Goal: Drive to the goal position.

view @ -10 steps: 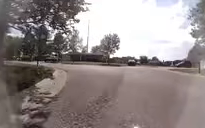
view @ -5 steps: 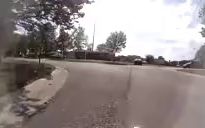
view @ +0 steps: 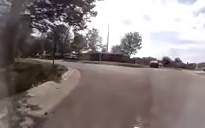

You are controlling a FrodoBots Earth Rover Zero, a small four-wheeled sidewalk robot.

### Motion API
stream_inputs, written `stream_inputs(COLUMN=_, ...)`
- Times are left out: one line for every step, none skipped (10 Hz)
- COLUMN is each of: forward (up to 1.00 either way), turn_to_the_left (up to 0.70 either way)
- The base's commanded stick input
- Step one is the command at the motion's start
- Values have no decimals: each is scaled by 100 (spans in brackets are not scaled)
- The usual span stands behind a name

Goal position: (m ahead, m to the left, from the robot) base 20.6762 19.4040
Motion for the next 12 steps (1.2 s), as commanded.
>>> stream_inputs(forward=100, turn_to_the_left=2)
stream_inputs(forward=100, turn_to_the_left=3)
stream_inputs(forward=100, turn_to_the_left=3)
stream_inputs(forward=100, turn_to_the_left=3)
stream_inputs(forward=100, turn_to_the_left=2)
stream_inputs(forward=100, turn_to_the_left=3)
stream_inputs(forward=100, turn_to_the_left=2)
stream_inputs(forward=100, turn_to_the_left=2)
stream_inputs(forward=100, turn_to_the_left=2)
stream_inputs(forward=100, turn_to_the_left=2)
stream_inputs(forward=100, turn_to_the_left=2)
stream_inputs(forward=100, turn_to_the_left=2)
